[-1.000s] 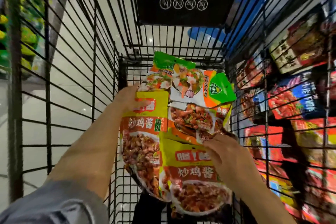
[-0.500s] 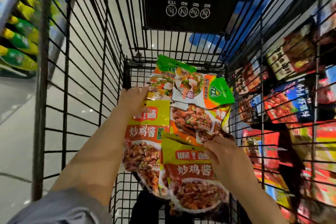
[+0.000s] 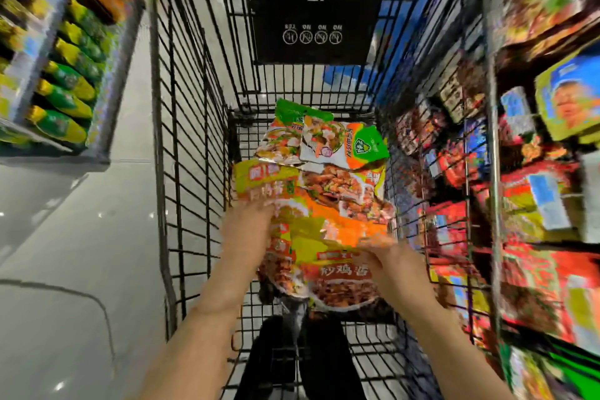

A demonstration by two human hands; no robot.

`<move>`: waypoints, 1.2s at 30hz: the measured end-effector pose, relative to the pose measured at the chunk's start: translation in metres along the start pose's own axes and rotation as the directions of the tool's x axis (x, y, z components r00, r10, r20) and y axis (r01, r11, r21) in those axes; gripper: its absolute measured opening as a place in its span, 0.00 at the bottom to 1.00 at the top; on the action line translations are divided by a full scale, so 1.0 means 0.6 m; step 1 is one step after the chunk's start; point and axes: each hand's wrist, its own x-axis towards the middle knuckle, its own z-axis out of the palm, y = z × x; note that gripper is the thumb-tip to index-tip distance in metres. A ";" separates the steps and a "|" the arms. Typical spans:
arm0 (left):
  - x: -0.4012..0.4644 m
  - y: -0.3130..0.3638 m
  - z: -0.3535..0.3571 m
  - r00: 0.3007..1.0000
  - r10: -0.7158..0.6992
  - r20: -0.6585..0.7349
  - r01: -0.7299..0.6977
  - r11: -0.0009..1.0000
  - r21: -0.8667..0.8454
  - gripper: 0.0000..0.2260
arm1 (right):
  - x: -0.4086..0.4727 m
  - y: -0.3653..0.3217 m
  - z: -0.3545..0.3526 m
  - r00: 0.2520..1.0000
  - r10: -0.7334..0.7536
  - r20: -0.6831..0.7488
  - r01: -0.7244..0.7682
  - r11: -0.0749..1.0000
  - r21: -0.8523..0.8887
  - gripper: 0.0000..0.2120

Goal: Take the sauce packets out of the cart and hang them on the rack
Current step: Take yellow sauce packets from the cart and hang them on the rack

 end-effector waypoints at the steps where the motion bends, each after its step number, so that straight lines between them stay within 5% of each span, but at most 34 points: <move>1: -0.027 0.005 -0.006 1.000 -0.001 0.017 0.000 0.999 0.041 0.13 | -0.014 -0.001 0.002 1.000 0.009 -0.005 -0.009 1.000 0.001 0.09; 7: -0.149 0.008 -0.023 1.000 0.011 0.028 -0.014 0.993 0.119 0.14 | -0.077 -0.027 0.001 0.995 0.083 -0.058 -0.077 0.993 0.091 0.14; 12: -0.163 0.001 -0.013 0.998 -0.003 0.058 -0.001 0.997 0.082 0.19 | -0.084 -0.034 0.021 0.995 0.049 -0.090 -0.052 0.998 -0.027 0.14; 18: -0.163 -0.003 -0.024 0.998 0.051 -0.035 -0.056 0.983 -0.176 0.09 | -0.100 -0.053 0.003 0.982 0.075 -0.172 -0.067 0.997 0.047 0.12; 22: -0.176 -0.002 -0.053 0.990 -0.041 -0.135 -0.024 0.893 -0.449 0.08 | -0.144 -0.066 -0.044 0.981 0.041 -0.190 -0.027 0.997 0.074 0.13; 29: -0.199 0.063 -0.220 0.919 -0.027 -0.393 -0.256 0.717 -0.649 0.09 | -0.217 -0.096 -0.179 0.896 0.076 -0.437 0.050 0.962 0.269 0.10; 36: -0.206 0.123 -0.375 0.719 0.185 -0.670 -0.626 0.592 -0.508 0.07 | -0.309 -0.119 -0.316 0.686 0.017 -0.728 0.061 0.995 0.080 0.06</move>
